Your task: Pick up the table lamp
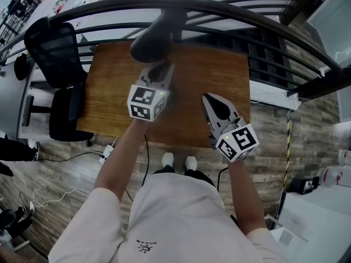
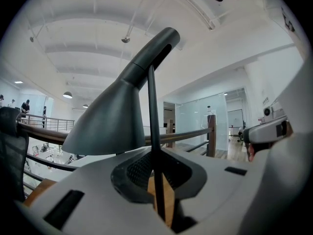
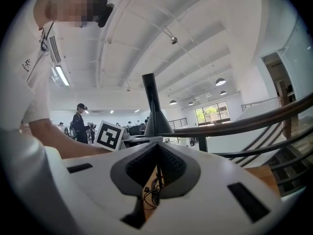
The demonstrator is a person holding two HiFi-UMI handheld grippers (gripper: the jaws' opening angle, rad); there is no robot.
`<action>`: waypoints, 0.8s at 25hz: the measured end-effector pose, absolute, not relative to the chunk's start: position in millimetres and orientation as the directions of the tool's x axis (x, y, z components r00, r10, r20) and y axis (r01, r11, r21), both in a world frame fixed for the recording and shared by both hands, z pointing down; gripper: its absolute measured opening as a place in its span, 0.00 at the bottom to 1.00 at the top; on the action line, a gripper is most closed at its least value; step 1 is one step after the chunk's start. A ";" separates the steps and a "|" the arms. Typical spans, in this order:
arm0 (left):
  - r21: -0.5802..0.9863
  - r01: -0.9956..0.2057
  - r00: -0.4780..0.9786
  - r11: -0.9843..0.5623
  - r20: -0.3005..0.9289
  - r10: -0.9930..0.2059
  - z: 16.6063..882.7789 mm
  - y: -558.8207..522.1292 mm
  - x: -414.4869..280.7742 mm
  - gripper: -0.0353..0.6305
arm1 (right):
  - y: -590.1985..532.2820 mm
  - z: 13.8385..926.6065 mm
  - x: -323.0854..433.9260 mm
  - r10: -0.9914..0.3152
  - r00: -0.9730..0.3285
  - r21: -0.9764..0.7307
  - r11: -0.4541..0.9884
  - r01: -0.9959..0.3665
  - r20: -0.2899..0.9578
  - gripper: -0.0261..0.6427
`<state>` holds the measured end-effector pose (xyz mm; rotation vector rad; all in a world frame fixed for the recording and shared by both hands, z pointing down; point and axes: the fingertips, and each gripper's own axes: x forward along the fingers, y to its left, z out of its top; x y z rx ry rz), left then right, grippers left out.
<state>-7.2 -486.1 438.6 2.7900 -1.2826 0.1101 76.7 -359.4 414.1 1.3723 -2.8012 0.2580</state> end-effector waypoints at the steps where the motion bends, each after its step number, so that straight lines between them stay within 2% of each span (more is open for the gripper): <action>1: 0.029 -0.757 0.652 -0.653 0.089 -0.753 432.0 -484.9 -6.8 0.12 | -359.7 411.2 76.8 -0.782 -0.618 -0.141 0.606 -0.783 0.076 0.06; 20: 0.008 -0.728 0.685 -0.686 -0.042 -0.727 290.3 -456.4 5.3 0.13 | -357.0 359.0 90.4 -0.768 -0.640 -0.096 0.639 -0.763 -0.024 0.06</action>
